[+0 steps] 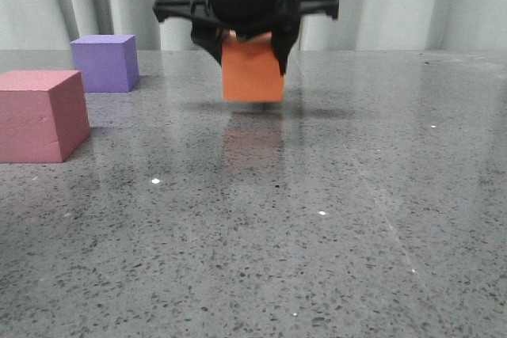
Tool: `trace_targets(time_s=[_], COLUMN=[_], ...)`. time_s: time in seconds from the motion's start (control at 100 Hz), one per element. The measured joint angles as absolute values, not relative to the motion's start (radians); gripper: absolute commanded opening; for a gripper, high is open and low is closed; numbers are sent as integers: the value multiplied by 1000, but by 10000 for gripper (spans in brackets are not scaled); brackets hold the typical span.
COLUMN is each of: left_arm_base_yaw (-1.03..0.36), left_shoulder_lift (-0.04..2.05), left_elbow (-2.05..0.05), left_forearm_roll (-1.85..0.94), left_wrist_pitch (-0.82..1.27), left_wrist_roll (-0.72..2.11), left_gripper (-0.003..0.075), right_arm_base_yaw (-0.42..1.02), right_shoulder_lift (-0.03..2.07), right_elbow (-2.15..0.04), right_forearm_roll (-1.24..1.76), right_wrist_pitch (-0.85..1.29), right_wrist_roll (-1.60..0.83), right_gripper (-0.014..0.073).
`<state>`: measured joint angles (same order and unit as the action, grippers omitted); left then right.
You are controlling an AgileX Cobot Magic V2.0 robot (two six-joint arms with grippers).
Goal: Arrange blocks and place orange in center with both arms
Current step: 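Carry the orange cube with the left gripper toward the purple cube, then lower the orange cube between the purple and pink cubes and release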
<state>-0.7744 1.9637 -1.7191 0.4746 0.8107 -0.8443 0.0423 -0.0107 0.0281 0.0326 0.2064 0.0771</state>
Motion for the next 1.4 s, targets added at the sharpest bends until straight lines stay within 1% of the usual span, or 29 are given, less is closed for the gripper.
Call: trace_targets(time_s=[0.21,0.37,0.55,0.7,1.03,1.17,1.4], left_arm_base_yaw=[-765,-694,-604,-548,-429,-406,-402], left_shoulder_lift=[1839,1738,1639,1578,1560,1560,1585], left_elbow=[-1717,-1678,-1559,-1437,-1200,-1157,-1153], left_forearm_roll=[489,496,499,499,407,417,423], left_wrist_pitch=[837,837,837,789,595,550,522], left_wrist_roll=[-758,-751,-751,-751,-751,-751,-731], left_gripper=[98,98,98,98,98,98,99], right_arm_base_yaw=[42,42,42,42,42,42,42], right_shoulder_lift=[-11,-11,-11,-11,-11,-11,-11], right_elbow=[28,28,28,28,28,28,28], right_forearm_roll=[33,33,33,33,33,33,33], right_wrist_pitch=[206,206,206,206,206,206,206], right_wrist_roll=[77,77,77,77,77,77,77], right_gripper=[-67,-67,-67,-67,-67,-67,-67])
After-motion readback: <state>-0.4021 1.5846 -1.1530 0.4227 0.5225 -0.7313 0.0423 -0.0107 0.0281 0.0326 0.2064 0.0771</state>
